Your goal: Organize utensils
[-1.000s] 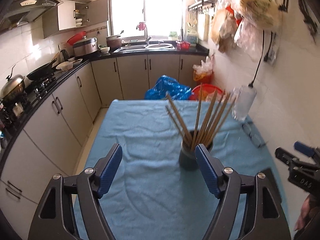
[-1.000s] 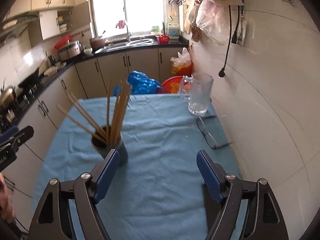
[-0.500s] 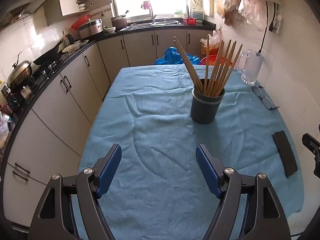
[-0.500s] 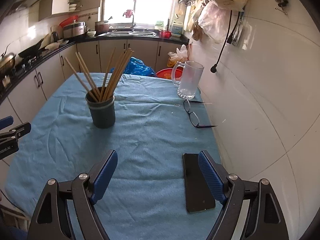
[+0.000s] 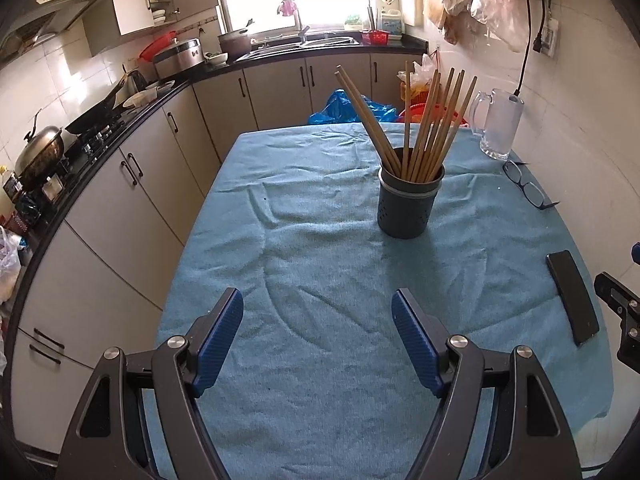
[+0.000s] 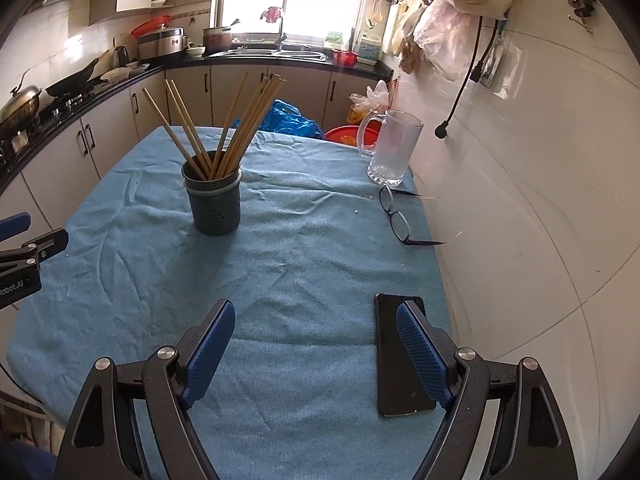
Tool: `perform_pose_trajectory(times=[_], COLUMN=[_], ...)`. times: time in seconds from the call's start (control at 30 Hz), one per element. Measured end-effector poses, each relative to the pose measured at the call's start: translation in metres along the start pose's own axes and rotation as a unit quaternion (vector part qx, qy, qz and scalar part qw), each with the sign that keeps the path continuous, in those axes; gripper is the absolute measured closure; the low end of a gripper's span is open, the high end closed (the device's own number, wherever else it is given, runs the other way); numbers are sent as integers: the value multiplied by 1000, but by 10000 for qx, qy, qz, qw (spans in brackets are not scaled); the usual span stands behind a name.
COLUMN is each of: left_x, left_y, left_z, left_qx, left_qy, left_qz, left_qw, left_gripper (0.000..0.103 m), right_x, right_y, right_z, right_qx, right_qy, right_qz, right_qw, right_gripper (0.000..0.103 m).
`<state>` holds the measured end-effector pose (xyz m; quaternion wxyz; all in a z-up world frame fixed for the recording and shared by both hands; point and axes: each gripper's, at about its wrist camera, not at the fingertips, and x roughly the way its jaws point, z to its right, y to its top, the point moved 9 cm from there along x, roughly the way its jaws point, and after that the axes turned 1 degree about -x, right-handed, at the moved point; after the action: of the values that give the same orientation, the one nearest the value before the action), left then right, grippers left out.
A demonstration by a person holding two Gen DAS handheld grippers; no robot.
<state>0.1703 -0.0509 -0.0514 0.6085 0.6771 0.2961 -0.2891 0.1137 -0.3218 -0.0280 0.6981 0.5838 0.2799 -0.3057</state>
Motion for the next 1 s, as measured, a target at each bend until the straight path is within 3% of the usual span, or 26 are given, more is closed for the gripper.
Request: perform_pose_trajectory(times=[1.0], left_x=[7], left_y=[-10], left_z=[-3], left_qx=[51], left_qy=[-25], left_qz=[-140], left_qw=[9999], left_gripper=[27], right_x=[12], right_y=[-13], right_z=[-4], right_qx=[43], right_qy=[84], right_qz=[-287], right_qw=[9995], right_gripper=[16])
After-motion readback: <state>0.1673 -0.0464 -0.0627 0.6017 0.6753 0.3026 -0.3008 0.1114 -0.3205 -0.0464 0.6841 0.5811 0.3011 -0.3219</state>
